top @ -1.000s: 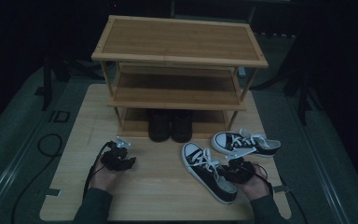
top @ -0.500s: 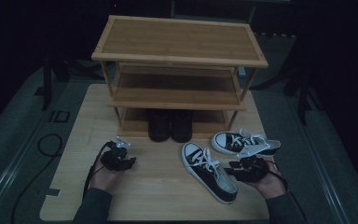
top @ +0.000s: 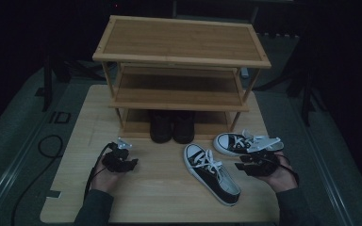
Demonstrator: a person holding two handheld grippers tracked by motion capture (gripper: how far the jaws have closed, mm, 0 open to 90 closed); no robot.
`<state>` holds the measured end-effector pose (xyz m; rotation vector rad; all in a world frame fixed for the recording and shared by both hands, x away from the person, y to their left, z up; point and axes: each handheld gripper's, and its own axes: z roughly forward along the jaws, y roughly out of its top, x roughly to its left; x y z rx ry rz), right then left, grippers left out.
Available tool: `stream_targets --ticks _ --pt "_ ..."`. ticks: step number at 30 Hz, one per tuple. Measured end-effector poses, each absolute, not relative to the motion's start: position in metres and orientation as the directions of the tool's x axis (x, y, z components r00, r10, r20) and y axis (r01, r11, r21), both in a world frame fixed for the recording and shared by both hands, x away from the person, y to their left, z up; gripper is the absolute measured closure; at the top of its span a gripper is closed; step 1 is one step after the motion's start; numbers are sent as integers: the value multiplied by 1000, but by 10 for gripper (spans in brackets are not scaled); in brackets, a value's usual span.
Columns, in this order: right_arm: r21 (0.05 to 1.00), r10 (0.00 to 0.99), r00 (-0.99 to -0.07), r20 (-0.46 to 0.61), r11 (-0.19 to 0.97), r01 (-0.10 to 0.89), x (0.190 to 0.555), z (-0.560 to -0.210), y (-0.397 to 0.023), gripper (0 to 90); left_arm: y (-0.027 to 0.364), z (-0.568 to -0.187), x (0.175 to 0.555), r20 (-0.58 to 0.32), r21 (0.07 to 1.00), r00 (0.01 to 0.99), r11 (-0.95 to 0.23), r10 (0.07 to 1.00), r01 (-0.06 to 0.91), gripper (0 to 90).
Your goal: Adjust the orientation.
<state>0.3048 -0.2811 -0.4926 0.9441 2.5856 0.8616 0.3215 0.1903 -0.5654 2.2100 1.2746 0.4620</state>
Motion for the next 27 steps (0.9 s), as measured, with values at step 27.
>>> stream_targets --ticks 27 --pt "558 700 -699 -146 642 526 338 -493 -318 444 190 -566 321 25 610 491 -402 871 683 514"
